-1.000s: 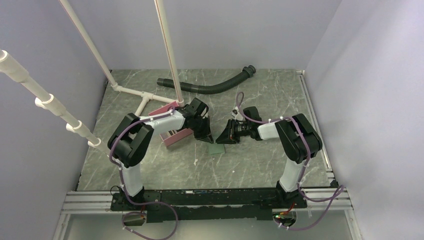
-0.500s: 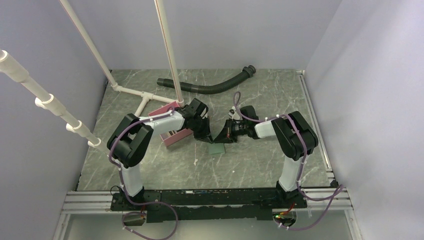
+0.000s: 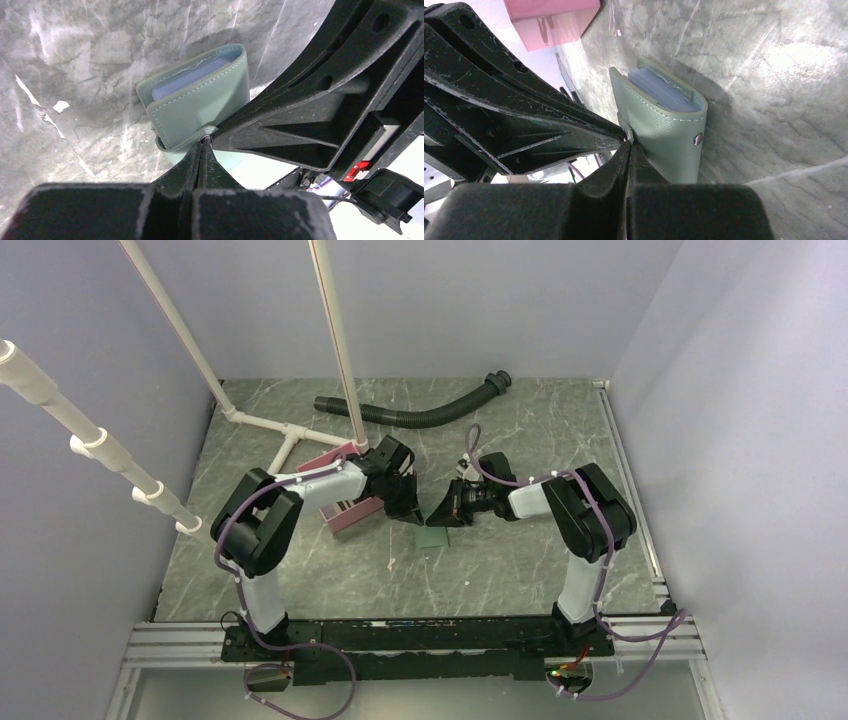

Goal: Put the credit cards into the card holder
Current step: Close the card holder at the center of the board.

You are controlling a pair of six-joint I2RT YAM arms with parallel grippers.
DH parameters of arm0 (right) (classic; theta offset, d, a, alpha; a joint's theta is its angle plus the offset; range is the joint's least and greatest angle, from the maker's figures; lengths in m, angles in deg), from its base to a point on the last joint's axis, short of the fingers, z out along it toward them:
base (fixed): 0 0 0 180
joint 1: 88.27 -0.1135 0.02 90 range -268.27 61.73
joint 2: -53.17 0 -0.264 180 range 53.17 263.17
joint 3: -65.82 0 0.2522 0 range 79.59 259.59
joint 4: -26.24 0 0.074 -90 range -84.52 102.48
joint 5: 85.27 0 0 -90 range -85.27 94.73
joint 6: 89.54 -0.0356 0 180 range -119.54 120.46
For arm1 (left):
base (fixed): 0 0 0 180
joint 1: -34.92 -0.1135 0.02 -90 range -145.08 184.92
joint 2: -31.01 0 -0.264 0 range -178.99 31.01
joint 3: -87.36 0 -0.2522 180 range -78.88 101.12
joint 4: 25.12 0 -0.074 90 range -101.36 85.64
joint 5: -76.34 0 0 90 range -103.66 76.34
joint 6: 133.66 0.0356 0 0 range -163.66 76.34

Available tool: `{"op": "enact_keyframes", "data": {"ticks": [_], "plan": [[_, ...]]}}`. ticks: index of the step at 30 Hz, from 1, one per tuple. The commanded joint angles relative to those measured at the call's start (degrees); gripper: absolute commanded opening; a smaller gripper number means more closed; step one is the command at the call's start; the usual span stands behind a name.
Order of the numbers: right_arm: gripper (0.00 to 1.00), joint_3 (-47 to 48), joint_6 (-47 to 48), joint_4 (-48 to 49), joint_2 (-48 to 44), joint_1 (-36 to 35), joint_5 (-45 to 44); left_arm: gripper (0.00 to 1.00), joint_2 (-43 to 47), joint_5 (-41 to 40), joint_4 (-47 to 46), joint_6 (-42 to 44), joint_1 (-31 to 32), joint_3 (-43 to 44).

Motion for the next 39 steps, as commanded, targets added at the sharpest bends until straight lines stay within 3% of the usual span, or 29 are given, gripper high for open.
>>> {"op": "enact_keyframes", "data": {"ticks": [1,9,15,19,25,32,39], "plan": [[0.00,-2.1,0.1,-1.4,-0.5,-1.3,-4.6,0.00,0.6,-0.9,-1.0,0.6,-0.4,0.6],[0.00,-2.3,-0.3,-2.4,-2.7,-1.3,-4.2,0.00,1.6,-4.3,1.1,1.1,-0.4,0.6],[0.00,-1.8,1.4,-6.8,-3.9,-1.4,-6.7,0.07,2.2,-4.2,1.2,1.4,-0.4,0.7],[0.00,0.5,4.2,-15.7,-4.9,-2.0,-12.5,0.00,0.9,-4.0,1.9,2.0,-0.4,2.3],[0.00,3.2,6.6,-24.8,-3.8,-3.5,-21.8,0.00,-0.5,-2.7,1.9,2.9,0.3,4.0],[0.00,5.1,9.7,-32.3,0.1,-6.0,-33.2,0.00,0.6,-4.0,2.9,3.0,0.6,3.2],[0.00,2.0,9.8,-32.9,1.7,-10.2,-41.6,0.00,3.1,-6.1,4.0,3.3,0.6,2.4]]}}
